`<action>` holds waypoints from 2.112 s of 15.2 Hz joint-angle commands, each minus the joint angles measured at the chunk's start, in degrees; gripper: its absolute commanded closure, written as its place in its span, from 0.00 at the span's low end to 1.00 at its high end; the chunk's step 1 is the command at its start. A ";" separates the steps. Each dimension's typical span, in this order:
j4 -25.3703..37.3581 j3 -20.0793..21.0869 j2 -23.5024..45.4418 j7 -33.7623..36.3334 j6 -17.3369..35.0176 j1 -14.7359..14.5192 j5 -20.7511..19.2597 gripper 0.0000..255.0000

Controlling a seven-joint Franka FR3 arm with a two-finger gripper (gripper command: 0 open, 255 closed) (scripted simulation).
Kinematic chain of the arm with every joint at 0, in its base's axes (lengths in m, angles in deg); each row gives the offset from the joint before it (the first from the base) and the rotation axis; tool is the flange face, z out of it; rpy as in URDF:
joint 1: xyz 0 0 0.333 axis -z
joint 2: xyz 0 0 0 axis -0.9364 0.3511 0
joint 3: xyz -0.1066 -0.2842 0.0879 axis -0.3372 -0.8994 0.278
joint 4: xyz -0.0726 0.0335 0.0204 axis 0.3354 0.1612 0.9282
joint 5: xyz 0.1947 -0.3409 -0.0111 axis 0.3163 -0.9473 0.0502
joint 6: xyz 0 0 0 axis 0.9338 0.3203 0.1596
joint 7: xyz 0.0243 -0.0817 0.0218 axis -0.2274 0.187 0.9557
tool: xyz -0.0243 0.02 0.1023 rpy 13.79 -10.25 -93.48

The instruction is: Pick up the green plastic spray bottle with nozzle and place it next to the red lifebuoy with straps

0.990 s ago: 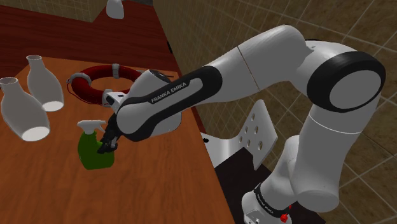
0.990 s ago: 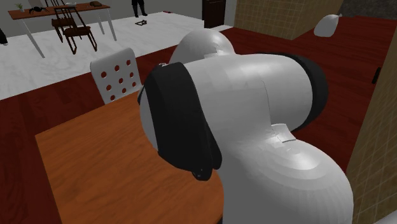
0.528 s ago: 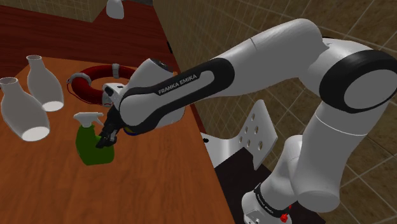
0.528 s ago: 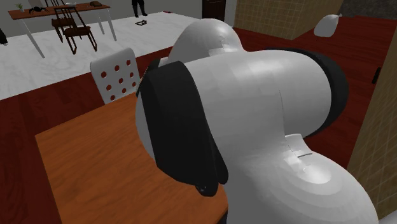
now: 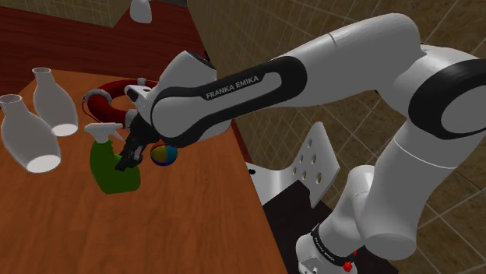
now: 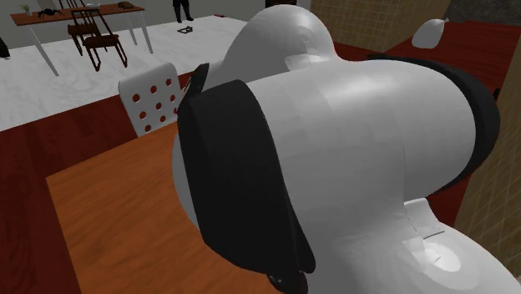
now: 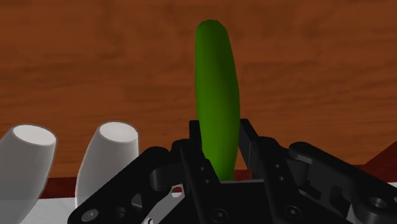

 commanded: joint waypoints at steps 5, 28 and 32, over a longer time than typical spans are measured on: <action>1.67 -0.65 -2.37 2.81 -3.87 -0.14 -2.48 1.00; 12.00 -1.75 -8.39 10.47 -19.63 0.35 -8.73 1.00; 14.52 -1.85 -8.81 11.51 -22.48 0.45 -9.47 1.00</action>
